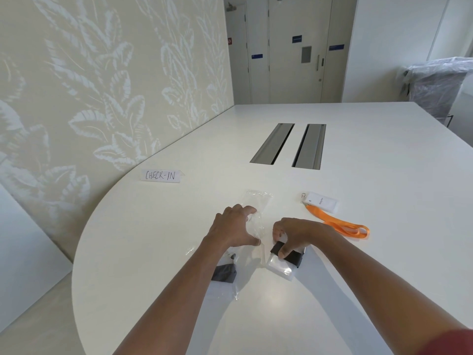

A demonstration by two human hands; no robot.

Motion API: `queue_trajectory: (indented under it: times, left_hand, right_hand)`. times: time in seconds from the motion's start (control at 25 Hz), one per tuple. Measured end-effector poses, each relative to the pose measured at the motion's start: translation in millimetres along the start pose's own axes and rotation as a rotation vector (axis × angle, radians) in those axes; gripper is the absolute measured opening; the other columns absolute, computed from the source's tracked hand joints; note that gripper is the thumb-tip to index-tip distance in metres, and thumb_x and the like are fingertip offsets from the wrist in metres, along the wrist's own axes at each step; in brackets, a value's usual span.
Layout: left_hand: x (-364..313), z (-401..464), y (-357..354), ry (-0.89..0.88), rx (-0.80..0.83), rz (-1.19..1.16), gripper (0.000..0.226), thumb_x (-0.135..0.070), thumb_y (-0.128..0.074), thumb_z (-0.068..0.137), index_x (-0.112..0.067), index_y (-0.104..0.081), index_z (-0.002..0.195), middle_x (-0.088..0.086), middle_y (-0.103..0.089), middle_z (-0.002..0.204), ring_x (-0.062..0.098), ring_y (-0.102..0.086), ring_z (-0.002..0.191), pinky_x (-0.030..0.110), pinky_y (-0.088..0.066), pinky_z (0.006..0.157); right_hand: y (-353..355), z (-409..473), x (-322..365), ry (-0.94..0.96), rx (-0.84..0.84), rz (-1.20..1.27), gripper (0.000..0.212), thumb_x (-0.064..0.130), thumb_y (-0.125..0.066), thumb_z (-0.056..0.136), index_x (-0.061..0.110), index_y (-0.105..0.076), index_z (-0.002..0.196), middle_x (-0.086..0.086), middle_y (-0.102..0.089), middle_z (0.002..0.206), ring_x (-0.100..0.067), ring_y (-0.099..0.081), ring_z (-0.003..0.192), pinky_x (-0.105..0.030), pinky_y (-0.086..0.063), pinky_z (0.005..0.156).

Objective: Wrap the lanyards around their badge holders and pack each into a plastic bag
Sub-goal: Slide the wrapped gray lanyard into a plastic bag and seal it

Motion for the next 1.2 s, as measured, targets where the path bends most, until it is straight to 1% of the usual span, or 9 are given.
queue_trajectory:
  times: [0.12,0.28,0.48,0.56,0.64,0.72,0.84,0.96,1.2]
  left_hand:
    - [-4,-1,-4,-0.004,0.031,-0.039,0.089,-0.057,-0.084,0.067,-0.035,-0.044,0.144,-0.004,-0.057,0.126,0.020,-0.052,0.118,0.042,-0.043,0.101]
    - [-11,-1,-7,-0.018,0.067,-0.082,0.089,-0.056,-0.086,0.064,-0.035,-0.047,0.142,-0.005,-0.058,0.121,0.018,-0.057,0.112,0.043,-0.046,0.100]
    - [-18,-3,-16,-0.019,0.202,-0.208,0.082,-0.051,-0.087,0.063,-0.037,-0.052,0.135,-0.009,-0.058,0.129,0.015,-0.058,0.111,0.044,-0.045,0.102]
    - [-21,-4,-18,-0.031,0.289,-0.253,0.078,-0.048,-0.089,0.064,-0.036,-0.054,0.133,-0.011,-0.059,0.132,0.012,-0.058,0.105,0.037,-0.050,0.091]
    - [-25,-6,-18,-0.052,0.339,-0.268,0.074,-0.045,-0.090,0.065,-0.035,-0.057,0.130,-0.015,-0.059,0.121,0.004,-0.056,0.094,0.027,-0.046,0.074]
    - [-29,-8,-20,-0.066,0.366,-0.257,0.073,-0.043,-0.090,0.065,-0.035,-0.058,0.130,-0.016,-0.057,0.115,0.004,-0.056,0.093,0.024,-0.043,0.069]
    - [-35,-10,-27,-0.083,0.372,-0.206,0.073,-0.042,-0.090,0.065,-0.033,-0.058,0.130,-0.010,-0.057,0.125,0.012,-0.057,0.100,0.027,-0.046,0.074]
    - [-37,-11,-32,-0.079,0.334,-0.202,0.071,-0.039,-0.090,0.066,-0.031,-0.059,0.129,-0.008,-0.057,0.130,0.013,-0.056,0.105,0.030,-0.050,0.084]
    - [-36,-11,-32,-0.091,0.306,-0.208,0.070,-0.038,-0.090,0.066,-0.033,-0.058,0.128,-0.011,-0.052,0.127,0.013,-0.055,0.100,0.029,-0.046,0.078]
  right_hand:
    - [-1,-3,-8,-0.020,-0.012,0.045,0.050,0.041,-0.088,0.066,0.031,-0.054,0.102,0.012,-0.056,0.110,-0.016,-0.055,0.100,-0.033,-0.050,0.080]
    - [-3,-10,-18,-0.084,0.012,0.190,0.049,0.040,-0.088,0.066,0.037,-0.058,0.105,0.018,-0.053,0.104,-0.005,-0.055,0.089,-0.022,-0.043,0.056]
    - [-7,-15,-30,-0.146,-0.136,0.430,0.049,0.034,-0.089,0.069,0.030,-0.062,0.109,0.008,-0.054,0.103,-0.008,-0.056,0.082,-0.022,-0.046,0.054]
    - [-8,-16,-32,-0.178,-0.221,0.490,0.053,0.034,-0.089,0.069,0.026,-0.061,0.113,0.004,-0.055,0.102,-0.010,-0.057,0.081,-0.025,-0.048,0.058]
    - [-10,-17,-32,-0.213,-0.292,0.540,0.055,0.032,-0.089,0.069,0.023,-0.059,0.113,0.002,-0.056,0.100,-0.013,-0.057,0.080,-0.025,-0.049,0.059]
    - [-13,-17,-29,-0.239,-0.343,0.575,0.051,0.031,-0.089,0.069,0.019,-0.060,0.110,0.001,-0.057,0.096,-0.013,-0.057,0.076,-0.024,-0.046,0.055]
    - [-11,-17,-26,-0.269,-0.289,0.506,0.034,0.031,-0.088,0.071,0.012,-0.064,0.086,-0.003,-0.059,0.079,-0.016,-0.052,0.066,-0.024,-0.038,0.055]
    - [-2,-19,-21,-0.318,-0.150,0.304,0.051,0.041,-0.084,0.076,0.007,-0.049,0.062,-0.005,-0.044,0.062,-0.017,-0.040,0.055,-0.026,-0.029,0.051]
    - [6,-22,-14,-0.364,-0.096,0.147,0.055,0.047,-0.078,0.081,0.010,-0.042,0.063,-0.003,-0.046,0.064,-0.018,-0.047,0.058,-0.025,-0.031,0.049]
Point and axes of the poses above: each hand's wrist, its own z-axis towards the middle knuckle, its own y-axis out of the back of the hand, x = y × z, the point moved 3 cm from there along z, towards the middle knuckle
